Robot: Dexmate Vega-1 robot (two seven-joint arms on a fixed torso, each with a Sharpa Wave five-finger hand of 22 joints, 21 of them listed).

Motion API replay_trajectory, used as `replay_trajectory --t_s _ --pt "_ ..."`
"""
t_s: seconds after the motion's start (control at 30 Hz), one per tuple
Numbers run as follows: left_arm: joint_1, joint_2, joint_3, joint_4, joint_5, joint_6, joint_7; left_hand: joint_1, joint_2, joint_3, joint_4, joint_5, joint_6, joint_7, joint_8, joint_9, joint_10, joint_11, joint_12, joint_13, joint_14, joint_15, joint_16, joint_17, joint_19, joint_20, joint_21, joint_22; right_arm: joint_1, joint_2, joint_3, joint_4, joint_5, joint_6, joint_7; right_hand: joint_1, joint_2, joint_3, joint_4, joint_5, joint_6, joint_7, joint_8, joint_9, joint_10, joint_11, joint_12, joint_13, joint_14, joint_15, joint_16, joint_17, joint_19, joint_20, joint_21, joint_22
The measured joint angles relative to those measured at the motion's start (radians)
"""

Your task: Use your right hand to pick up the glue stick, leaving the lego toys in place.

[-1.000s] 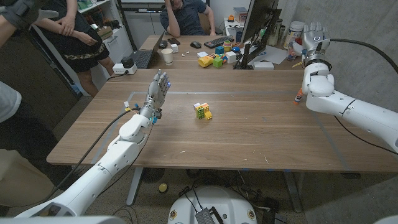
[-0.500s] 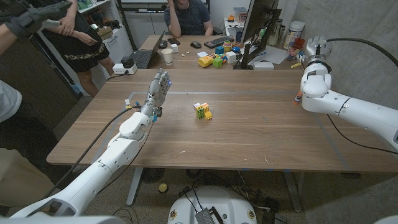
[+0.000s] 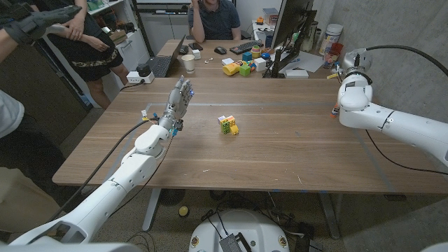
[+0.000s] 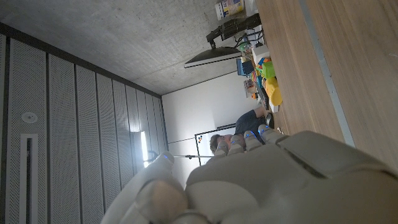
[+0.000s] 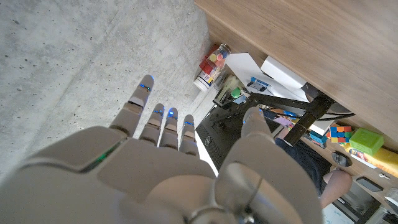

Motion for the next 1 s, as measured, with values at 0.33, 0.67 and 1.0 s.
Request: replay_trajectory --t_s 0.33,0.67,1.0 --pt "0.000 0.002 0.001 -0.009 0.003 0.004 0.004 0.000 0.000 -0.004 -0.004 0.004 0.000 0.000 0.000 0.000 0.000 0.000 0.000 0.000 0.000 0.000 0.000 0.000 0.000 0.000 0.000 0.000 -0.011 -0.026 0.005 -0.028 0.034 0.021 0.006 -0.006 -0.014 -0.017 0.000 0.004 0.001 0.001 0.000 0.000 0.001 0.001 0.000 0.000 0.026 0.015 0.000 0.000 0.040 -0.018 0.008 0.000" --pt "0.001 0.003 0.001 -0.013 0.005 0.005 0.005 0.000 0.000 -0.004 -0.004 0.004 0.000 0.000 0.000 0.000 0.000 0.000 0.000 0.000 0.000 0.000 0.000 0.000 0.000 0.000 0.000 0.000 -0.016 -0.031 0.008 -0.023 0.056 0.049 0.029 -0.004 -0.016 -0.028 0.003 0.010 0.069 0.006 0.021 0.000 0.065 -0.001 0.012 0.000 0.081 0.016 0.007 0.000 0.106 -0.029 0.020 0.000" --pt "-0.002 0.004 0.001 -0.014 0.007 0.005 0.005 0.000 0.000 -0.008 0.000 0.004 0.000 0.000 0.000 0.000 0.000 0.000 0.000 0.000 0.000 0.000 0.000 0.000 0.000 0.000 0.000 0.000 0.001 -0.014 -0.019 0.010 0.061 0.076 0.081 0.008 -0.027 -0.034 0.004 0.018 0.091 0.022 0.026 0.000 0.089 -0.004 0.019 0.000 0.123 0.002 0.015 -0.003 0.152 -0.034 0.023 0.000"
